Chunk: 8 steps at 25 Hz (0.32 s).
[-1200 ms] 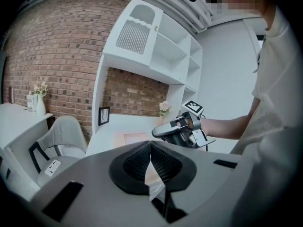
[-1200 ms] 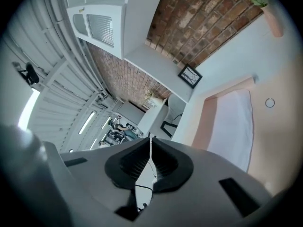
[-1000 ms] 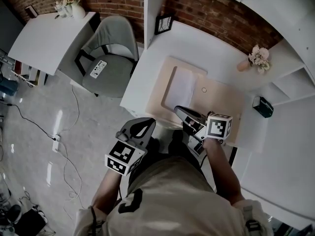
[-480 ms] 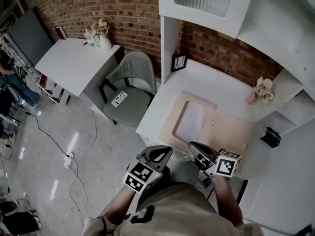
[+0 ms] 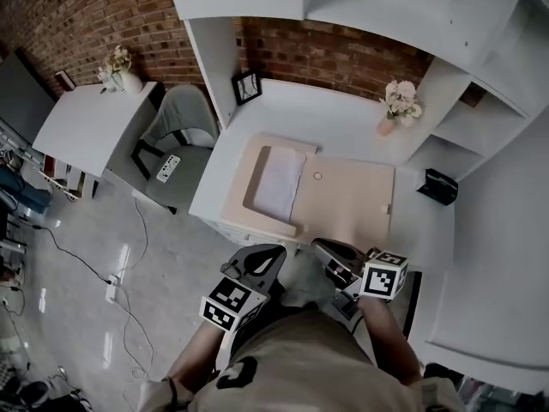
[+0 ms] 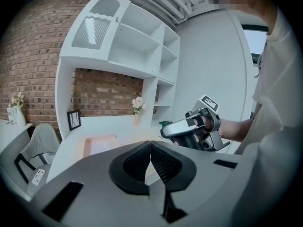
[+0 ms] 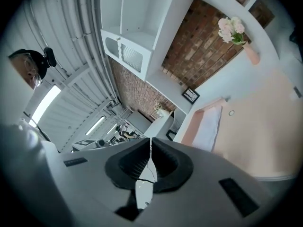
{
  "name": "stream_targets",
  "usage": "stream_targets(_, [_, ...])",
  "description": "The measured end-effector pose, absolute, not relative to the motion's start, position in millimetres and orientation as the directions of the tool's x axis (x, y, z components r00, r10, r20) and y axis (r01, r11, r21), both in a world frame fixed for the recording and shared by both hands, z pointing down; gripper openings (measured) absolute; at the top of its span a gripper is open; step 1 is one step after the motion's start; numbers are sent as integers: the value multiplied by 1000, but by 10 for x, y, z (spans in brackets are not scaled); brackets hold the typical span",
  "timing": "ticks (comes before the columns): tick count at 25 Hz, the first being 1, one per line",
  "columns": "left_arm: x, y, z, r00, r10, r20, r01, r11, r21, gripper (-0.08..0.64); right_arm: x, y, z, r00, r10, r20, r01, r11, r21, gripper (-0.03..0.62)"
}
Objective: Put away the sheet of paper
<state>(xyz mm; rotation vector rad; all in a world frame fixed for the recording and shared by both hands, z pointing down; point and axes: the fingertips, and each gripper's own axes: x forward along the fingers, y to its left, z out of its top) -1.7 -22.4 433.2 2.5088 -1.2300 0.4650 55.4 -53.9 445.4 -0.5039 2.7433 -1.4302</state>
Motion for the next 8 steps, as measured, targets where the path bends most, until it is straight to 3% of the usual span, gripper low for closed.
stream_targets(8, [410, 107, 4362, 562, -693, 452, -805, -583, 108, 17, 952, -223, 4623, -952, -280, 120, -249, 486, -838, 34])
